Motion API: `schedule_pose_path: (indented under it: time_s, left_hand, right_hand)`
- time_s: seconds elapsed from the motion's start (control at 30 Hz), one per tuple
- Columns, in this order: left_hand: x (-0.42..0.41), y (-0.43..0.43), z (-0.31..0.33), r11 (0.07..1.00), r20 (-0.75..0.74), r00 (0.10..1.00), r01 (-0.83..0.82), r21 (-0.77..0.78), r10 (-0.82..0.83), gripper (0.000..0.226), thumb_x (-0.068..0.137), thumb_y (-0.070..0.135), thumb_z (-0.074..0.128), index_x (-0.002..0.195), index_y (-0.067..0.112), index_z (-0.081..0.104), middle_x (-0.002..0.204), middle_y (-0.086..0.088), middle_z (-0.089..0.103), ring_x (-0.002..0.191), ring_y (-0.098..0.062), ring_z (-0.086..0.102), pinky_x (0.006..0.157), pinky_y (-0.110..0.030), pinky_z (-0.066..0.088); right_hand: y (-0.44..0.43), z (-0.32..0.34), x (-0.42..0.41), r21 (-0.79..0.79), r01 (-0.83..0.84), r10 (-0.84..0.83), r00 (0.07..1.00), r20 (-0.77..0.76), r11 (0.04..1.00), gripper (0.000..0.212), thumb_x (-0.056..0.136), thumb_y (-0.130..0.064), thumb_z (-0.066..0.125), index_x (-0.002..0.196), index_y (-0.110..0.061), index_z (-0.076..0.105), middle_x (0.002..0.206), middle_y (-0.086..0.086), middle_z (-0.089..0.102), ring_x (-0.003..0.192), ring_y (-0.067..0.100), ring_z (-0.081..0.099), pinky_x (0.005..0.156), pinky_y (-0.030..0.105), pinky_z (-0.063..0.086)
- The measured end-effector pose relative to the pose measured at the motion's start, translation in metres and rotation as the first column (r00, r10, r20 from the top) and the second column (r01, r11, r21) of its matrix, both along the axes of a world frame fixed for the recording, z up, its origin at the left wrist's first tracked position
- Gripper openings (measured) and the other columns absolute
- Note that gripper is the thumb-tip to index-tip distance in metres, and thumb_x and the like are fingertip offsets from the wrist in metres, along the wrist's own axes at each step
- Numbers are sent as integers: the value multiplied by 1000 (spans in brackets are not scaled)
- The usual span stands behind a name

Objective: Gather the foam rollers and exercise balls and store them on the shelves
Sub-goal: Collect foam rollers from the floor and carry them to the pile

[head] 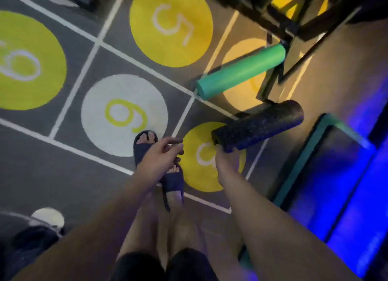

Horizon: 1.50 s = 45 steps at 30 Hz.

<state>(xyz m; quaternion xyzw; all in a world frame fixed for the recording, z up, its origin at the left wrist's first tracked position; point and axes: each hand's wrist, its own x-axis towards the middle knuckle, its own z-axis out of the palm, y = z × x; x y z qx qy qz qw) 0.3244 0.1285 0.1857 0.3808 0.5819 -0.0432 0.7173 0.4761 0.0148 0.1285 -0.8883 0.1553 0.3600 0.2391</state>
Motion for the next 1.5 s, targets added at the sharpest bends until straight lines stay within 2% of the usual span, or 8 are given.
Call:
schedule_pose_path:
  time_s: [0.17, 0.47, 0.7, 0.8, 0.9, 1.03, 1.23, 1.5]
  left_hand:
    - [66, -24, -141, 976, -7, 976, 215, -39, -216, 17, 98, 28, 62, 112, 22, 69, 99, -5, 70, 85, -20, 63, 75, -39, 47]
    - [135, -49, -268, 906, -7, 906, 423, 12, -423, 32, 81, 67, 61, 104, 44, 66, 122, 16, 65, 117, -12, 60, 104, -47, 50]
    - [56, -4, -144, 944, -141, 933, 327, -51, -331, 75, 79, 76, 61, 131, 23, 62, 125, 3, 69, 109, -5, 65, 96, -24, 48]
    - [-10, 7, -57, 977, -234, 957, 137, -161, -172, 40, 93, 58, 60, 114, 24, 64, 105, 5, 69, 84, -1, 63, 72, -24, 53]
    - [-78, 4, 10, 970, -274, 960, -16, -241, -53, 35, 90, 58, 64, 103, 26, 65, 112, 1, 71, 83, -6, 65, 67, -25, 54]
    - [-158, 1, 69, 967, -225, 974, -64, -248, 7, 62, 76, 79, 62, 115, 31, 61, 112, 6, 70, 99, -17, 69, 90, -42, 59]
    - [-269, -42, 93, 780, -233, 788, -608, -152, 569, 29, 97, 57, 53, 98, 28, 59, 92, 20, 47, 74, 5, 46, 80, -32, 60]
    - [-426, -199, 32, 116, -247, 154, -980, -165, 957, 92, 58, 88, 70, 132, 34, 61, 126, 2, 70, 109, -22, 69, 87, -44, 60]
  right_hand:
    - [-49, -136, 69, -53, 375, -376, 927, -5, 925, 119, 64, -83, 69, 147, -6, 34, 138, 6, 52, 124, 27, 54, 103, 43, 45]
    - [-81, -256, 102, 200, 558, -555, 828, -77, 805, 148, 17, -69, 95, 143, -16, 39, 131, -3, 61, 111, 18, 65, 96, 39, 57]
    - [-39, -110, -15, 205, 597, -535, 794, -288, 776, 99, 39, -63, 95, 120, -17, 61, 110, -5, 72, 100, 17, 71, 95, 37, 56]
    - [-14, -31, -80, 136, 514, -426, 810, -403, 847, 90, 42, -61, 93, 114, -11, 70, 104, -3, 77, 94, 17, 74, 91, 36, 59]
    - [5, 39, -123, 92, 276, -204, 862, -464, 957, 114, 31, -69, 93, 126, -14, 61, 113, 0, 74, 95, 20, 74, 84, 43, 62]
    - [33, 85, -160, 219, -155, 246, 840, -484, 963, 96, 52, -57, 94, 130, -17, 54, 115, -1, 72, 91, 16, 74, 66, 36, 63]
    - [81, 102, -259, 326, -723, 781, 475, -405, 609, 127, 32, -65, 96, 137, -18, 41, 123, -2, 66, 103, 17, 71, 88, 45, 61]
    - [40, 76, -462, 431, -901, 909, -143, -392, 44, 135, 36, -60, 99, 147, -20, 34, 134, -2, 60, 114, 16, 64, 98, 39, 56]
